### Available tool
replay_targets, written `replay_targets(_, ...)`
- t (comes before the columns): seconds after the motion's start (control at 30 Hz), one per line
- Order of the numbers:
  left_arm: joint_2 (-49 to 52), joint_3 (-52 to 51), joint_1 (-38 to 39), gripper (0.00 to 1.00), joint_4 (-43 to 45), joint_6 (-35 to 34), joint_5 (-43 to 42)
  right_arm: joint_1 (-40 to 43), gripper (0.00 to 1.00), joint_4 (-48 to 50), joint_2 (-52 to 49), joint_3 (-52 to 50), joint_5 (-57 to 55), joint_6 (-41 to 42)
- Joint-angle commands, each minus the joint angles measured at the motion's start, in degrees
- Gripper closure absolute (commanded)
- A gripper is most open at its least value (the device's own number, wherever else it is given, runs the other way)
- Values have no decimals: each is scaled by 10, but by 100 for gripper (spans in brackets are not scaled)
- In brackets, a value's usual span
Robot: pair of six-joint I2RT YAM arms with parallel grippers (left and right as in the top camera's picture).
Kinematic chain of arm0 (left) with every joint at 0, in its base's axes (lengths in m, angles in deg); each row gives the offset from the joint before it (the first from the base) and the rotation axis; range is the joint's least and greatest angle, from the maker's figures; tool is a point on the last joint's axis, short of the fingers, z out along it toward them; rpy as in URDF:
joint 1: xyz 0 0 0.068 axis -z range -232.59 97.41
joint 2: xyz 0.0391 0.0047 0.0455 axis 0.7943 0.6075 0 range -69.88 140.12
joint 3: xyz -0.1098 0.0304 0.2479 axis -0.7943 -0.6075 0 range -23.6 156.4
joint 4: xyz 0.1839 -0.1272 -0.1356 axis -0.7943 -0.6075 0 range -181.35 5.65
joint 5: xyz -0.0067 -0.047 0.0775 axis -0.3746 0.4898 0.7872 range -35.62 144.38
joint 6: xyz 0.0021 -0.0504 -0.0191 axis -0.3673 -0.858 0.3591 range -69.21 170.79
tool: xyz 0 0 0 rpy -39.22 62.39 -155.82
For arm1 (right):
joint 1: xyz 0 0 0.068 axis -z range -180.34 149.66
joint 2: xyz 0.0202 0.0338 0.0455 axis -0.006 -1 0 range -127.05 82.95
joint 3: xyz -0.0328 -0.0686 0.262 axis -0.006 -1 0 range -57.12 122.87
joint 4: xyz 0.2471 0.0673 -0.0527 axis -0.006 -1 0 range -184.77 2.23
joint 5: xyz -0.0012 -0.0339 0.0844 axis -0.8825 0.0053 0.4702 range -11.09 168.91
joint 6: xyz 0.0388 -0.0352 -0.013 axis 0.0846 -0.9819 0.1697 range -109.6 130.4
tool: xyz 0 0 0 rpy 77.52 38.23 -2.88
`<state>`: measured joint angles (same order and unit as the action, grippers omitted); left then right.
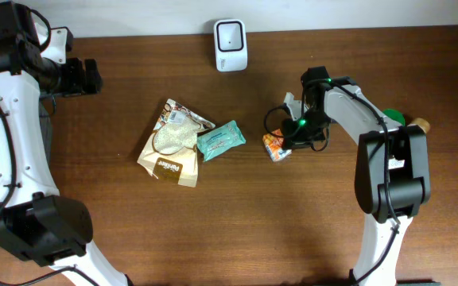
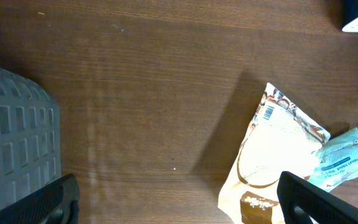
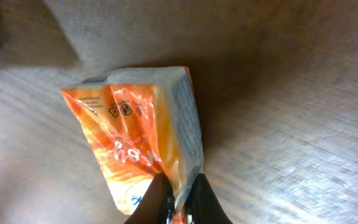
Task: Scan the item barcode
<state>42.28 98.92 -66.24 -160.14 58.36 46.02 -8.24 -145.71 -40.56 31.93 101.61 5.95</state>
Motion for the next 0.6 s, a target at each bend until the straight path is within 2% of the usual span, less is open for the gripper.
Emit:
replay_targets(0.0,-2,3,-4,1,1,9,-6,0,96,-24,0,19,58,9)
replay_targets(0.23,-2,3,-4,1,1,9,-6,1,96,-84,50,85,241,9)
replay_targets(0.57,-2,3,-4,1,1,9,-6,19,95,-64,61,94,608,9)
